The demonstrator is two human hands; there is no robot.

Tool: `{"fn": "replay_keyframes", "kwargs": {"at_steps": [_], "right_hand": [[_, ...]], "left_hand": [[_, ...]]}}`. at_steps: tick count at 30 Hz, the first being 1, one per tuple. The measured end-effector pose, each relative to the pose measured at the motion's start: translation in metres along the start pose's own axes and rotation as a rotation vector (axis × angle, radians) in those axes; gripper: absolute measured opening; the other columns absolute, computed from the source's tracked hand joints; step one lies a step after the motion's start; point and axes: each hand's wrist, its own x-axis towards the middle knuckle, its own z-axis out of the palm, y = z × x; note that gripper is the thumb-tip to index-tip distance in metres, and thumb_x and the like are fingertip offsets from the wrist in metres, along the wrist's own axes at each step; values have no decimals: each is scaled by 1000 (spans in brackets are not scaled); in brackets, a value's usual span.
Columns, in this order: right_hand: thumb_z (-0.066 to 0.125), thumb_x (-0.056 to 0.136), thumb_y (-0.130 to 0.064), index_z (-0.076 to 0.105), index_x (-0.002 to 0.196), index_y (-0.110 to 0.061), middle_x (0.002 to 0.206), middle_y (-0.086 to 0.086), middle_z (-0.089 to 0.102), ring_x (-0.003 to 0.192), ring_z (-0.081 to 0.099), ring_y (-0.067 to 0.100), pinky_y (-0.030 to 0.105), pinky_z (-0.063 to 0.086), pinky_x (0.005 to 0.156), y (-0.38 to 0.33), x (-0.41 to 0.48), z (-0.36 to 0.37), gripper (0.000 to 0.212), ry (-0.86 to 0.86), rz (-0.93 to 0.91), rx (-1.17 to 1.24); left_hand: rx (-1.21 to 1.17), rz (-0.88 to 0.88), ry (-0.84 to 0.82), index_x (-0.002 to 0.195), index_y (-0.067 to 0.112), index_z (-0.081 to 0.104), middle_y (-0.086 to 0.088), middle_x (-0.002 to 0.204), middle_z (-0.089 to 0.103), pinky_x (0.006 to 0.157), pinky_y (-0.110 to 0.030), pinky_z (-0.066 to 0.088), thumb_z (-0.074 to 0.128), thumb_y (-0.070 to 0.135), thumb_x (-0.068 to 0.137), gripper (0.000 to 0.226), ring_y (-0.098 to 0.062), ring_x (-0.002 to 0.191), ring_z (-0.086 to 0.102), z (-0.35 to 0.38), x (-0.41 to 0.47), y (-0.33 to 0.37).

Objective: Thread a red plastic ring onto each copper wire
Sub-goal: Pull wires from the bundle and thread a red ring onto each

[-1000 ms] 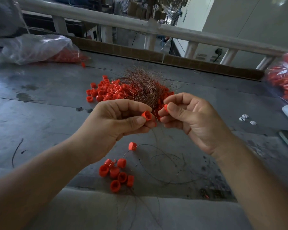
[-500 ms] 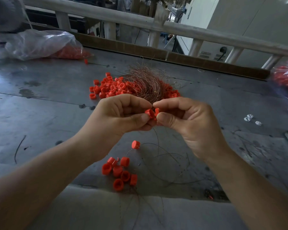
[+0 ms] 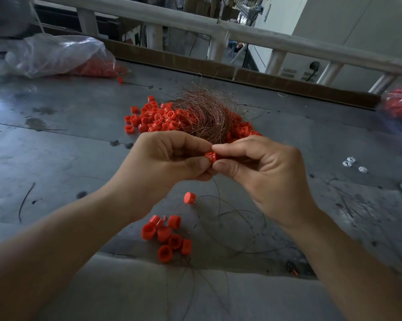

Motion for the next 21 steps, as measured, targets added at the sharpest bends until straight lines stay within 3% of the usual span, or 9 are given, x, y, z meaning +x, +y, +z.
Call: {"fn": "replay_keyframes", "kwargs": {"at_steps": [21], "right_hand": [[70, 69, -12, 69, 93, -3, 85, -2, 65, 80, 65, 9, 20, 53, 72, 2, -2, 1, 25, -8, -90, -102]], "left_hand": [[37, 15, -40, 77, 21, 75, -5, 71, 73, 60, -17, 53, 66, 15, 57, 23, -16, 66, 70, -4, -3, -2]]}}
